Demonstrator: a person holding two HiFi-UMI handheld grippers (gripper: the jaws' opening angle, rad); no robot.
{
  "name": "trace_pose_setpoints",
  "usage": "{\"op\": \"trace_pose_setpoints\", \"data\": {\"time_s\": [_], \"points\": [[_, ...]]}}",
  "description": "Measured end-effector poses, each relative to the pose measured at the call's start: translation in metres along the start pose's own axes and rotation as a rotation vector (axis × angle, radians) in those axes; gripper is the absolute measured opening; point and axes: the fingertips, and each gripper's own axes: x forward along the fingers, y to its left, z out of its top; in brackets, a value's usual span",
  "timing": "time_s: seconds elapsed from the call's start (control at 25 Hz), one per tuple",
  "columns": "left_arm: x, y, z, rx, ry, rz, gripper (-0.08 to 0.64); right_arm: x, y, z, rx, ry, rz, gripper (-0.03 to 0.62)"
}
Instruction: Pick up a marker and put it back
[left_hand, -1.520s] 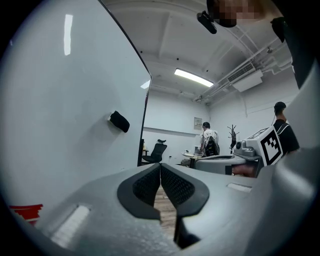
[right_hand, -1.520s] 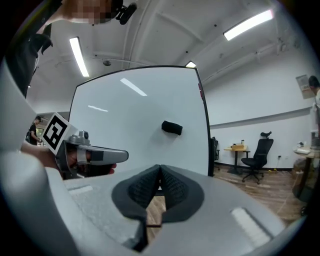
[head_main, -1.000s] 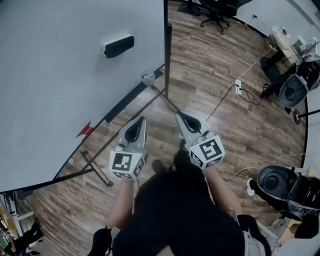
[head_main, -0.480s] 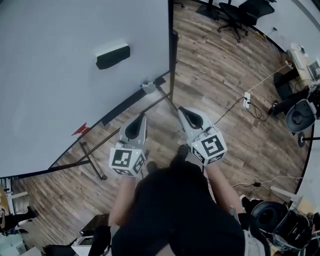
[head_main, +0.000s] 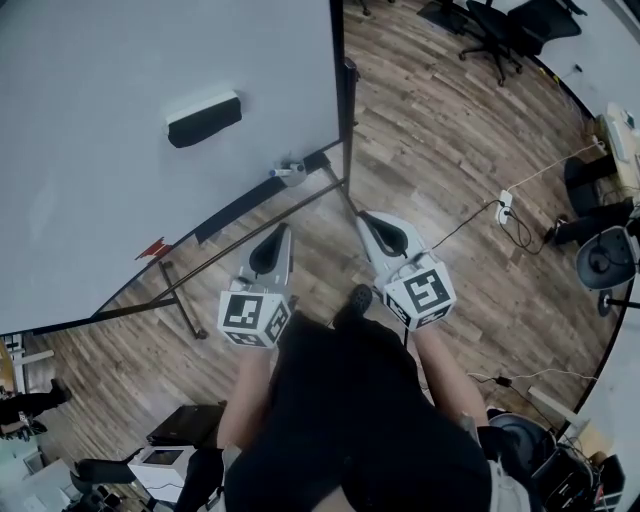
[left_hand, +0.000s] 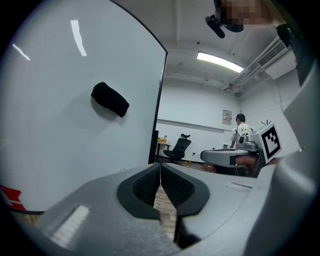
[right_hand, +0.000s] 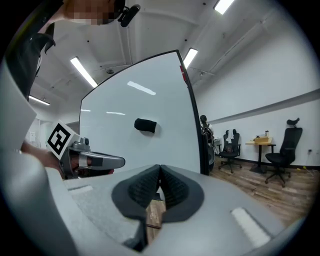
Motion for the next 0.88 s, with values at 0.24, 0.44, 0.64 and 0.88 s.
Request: {"op": "trace_pose_setpoints", "data": {"time_s": [0.24,0.44,0.64,0.88], "points": [[0.016,-0.002,-0.014,-0.045,0.027,0.029,0.014,0.008,-0.008,-0.015,0.031,0.033,0.040,0.002],[0.017,0.018,-0.027,-0.056,0.060,0.023,0.015,0.019,-0.001,-0.019,0.047,0.035,-0.005,0.002],[0.025,0.043,-0.041,-0.051,0.093,-0.031,0.015,0.037,0.013,-0.020,0.039,0.046,-0.070,0.002],[0.037,0.072,-0.050,-0.034,0.124,-0.123,0.017,0.063,0.040,-0.014,0.038,0.055,-0.131,0.002]]}}
